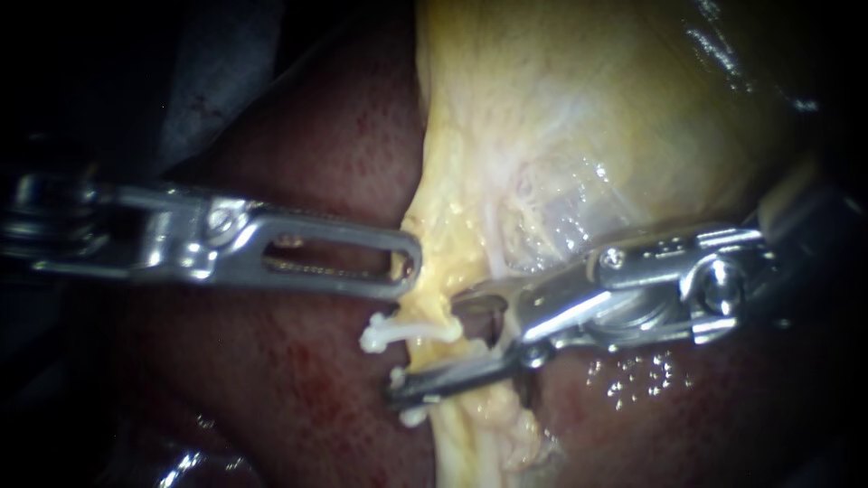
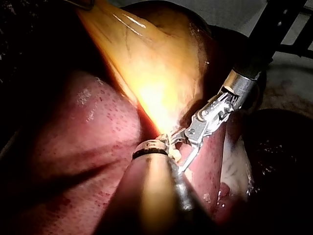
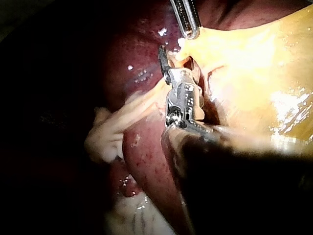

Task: Going back third clip left tube

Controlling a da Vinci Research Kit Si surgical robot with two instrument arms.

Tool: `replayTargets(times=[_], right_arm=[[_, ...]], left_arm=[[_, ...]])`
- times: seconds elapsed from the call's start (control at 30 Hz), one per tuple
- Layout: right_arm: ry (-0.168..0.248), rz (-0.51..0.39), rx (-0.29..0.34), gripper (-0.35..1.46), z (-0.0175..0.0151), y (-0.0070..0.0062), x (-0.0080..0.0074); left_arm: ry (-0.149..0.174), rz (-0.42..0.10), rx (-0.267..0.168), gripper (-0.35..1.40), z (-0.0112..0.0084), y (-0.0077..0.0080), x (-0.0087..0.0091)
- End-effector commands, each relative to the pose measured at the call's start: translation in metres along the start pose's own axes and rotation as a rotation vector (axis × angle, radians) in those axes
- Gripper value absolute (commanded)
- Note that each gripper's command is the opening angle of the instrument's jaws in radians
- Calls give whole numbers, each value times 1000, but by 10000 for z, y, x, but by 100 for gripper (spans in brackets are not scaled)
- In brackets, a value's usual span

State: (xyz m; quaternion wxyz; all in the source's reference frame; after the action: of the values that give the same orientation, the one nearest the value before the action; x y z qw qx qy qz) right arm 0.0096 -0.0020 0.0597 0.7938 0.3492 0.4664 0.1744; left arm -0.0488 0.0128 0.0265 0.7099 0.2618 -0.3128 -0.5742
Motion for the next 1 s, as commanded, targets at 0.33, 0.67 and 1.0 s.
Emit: replayTargets(times=[0.33,0.67,1.0], right_arm=[[9,16,6,53,-55,-7,11],[34,3,-31,53,-131,-12,25],[48,-18,-67,54,-178,-12,38]], left_arm=[[0,1,1,-35,0,1,-1],[-1,2,-1,-35,3,3,0],[-3,2,-3,-35,7,4,2]])
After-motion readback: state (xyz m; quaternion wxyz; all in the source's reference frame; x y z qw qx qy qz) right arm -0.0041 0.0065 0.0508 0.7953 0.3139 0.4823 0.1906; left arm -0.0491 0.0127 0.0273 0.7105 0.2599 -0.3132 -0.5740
